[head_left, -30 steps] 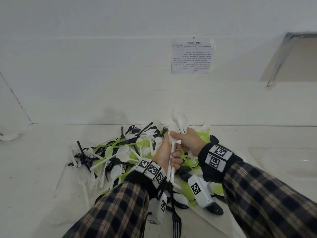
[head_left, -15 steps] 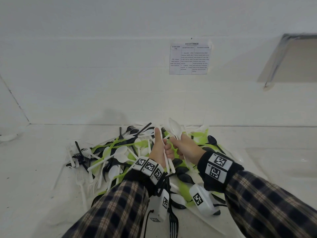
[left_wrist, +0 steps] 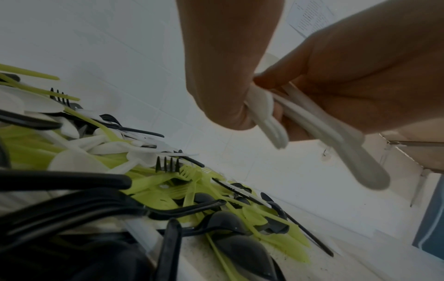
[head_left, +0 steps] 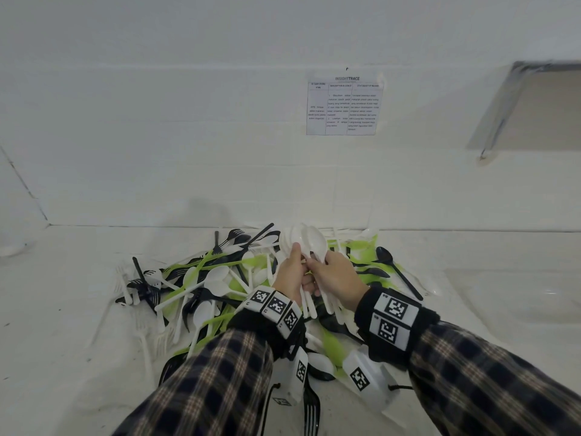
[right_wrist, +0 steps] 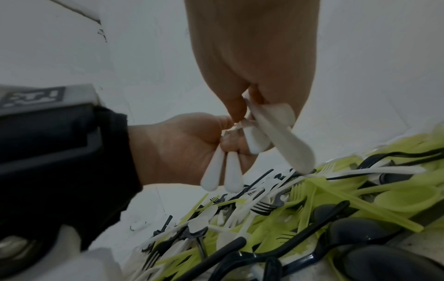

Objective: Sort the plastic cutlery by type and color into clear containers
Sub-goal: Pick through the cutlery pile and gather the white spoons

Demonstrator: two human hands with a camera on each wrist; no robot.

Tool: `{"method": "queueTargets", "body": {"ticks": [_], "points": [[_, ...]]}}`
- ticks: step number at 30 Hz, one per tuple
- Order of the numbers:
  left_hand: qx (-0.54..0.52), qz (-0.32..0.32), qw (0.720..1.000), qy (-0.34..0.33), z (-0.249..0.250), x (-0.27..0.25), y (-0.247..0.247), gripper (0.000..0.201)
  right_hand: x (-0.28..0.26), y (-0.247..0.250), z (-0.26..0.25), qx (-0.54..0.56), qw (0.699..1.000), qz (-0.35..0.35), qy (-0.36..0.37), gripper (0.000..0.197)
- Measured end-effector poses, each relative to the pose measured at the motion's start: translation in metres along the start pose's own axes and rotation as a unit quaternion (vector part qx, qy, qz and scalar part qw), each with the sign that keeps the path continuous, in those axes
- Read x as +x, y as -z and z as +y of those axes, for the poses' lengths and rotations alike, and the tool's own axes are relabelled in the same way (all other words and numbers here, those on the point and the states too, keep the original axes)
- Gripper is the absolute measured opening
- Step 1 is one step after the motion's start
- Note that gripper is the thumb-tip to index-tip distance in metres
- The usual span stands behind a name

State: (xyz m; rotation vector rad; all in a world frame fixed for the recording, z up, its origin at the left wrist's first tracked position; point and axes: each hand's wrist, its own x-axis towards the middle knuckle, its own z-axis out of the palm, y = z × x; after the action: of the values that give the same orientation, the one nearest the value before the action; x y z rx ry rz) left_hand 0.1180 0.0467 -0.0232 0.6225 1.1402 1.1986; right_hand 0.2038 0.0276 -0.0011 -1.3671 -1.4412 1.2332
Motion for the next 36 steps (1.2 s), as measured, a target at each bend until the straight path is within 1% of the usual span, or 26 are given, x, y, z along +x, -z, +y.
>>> {"method": "queueTargets", "body": {"ticks": [2,3,5,7,10,13,15,18,20,23,25,27,30,32,34,36], "points": [[-0.006,0.004,1.0,0.006,0.0,0.001,0.001,0.057,-0.001,0.0,-0.001,0.018,1.0,-0.004,-0.012,0.023],[-0.003,0.001,1.0,0.013,0.0,0.001,0.001,0.056,-0.001,-0.001,-0.001,0.012,1.0,0.005,-0.011,0.022],[0.008,-0.009,1.0,0.022,0.001,0.0,0.002,0.048,0.003,-0.002,0.002,-0.045,0.998,0.035,0.01,0.018],[0.031,-0.005,0.999,0.021,0.0,0.002,0.003,0.047,0.004,-0.003,0.004,-0.074,0.996,0.038,0.018,0.019],[0.048,0.005,0.999,0.026,-0.003,0.007,0.004,0.055,0.003,-0.002,0.005,-0.048,0.999,0.023,0.007,0.019],[0.039,-0.012,0.999,0.023,-0.008,0.008,0.005,0.06,0.001,0.001,0.004,-0.004,1.0,0.009,0.002,0.02],[0.031,-0.025,0.999,0.035,-0.006,0.005,0.003,0.061,0.0,0.0,0.004,0.008,1.0,0.015,-0.003,0.02],[-0.001,-0.047,0.998,0.049,-0.004,0.003,0.001,0.059,0.001,-0.002,0.007,0.011,0.999,0.038,0.0,0.021],[-0.025,-0.049,0.997,0.052,-0.004,0.002,0.001,0.057,0.003,-0.003,0.009,0.023,0.999,0.048,0.008,0.014],[-0.055,-0.029,0.997,0.055,-0.005,0.003,0.002,0.06,0.001,-0.004,0.006,0.041,0.998,0.042,-0.006,0.008],[-0.07,-0.005,0.996,0.047,-0.005,0.006,0.003,0.052,-0.001,-0.002,0.001,0.055,0.997,0.045,-0.022,0.009],[-0.082,0.009,0.996,0.038,-0.004,0.007,0.005,0.044,-0.004,0.001,-0.003,0.075,0.996,0.047,-0.026,0.014],[-0.098,-0.011,0.995,0.035,-0.005,0.008,0.009,0.042,-0.009,0.005,-0.008,0.1,0.995,0.022,-0.017,0.021],[-0.101,-0.03,0.994,0.035,-0.005,0.007,0.008,0.039,-0.009,0.005,-0.009,0.114,0.993,0.012,-0.014,0.017],[-0.095,-0.039,0.994,0.034,-0.006,0.005,0.006,0.042,-0.009,0.002,-0.008,0.108,0.994,0.012,-0.011,0.014],[-0.095,-0.021,0.995,0.034,-0.007,0.006,0.002,0.051,-0.009,0.0,-0.007,0.103,0.994,0.021,-0.014,0.017]]}}
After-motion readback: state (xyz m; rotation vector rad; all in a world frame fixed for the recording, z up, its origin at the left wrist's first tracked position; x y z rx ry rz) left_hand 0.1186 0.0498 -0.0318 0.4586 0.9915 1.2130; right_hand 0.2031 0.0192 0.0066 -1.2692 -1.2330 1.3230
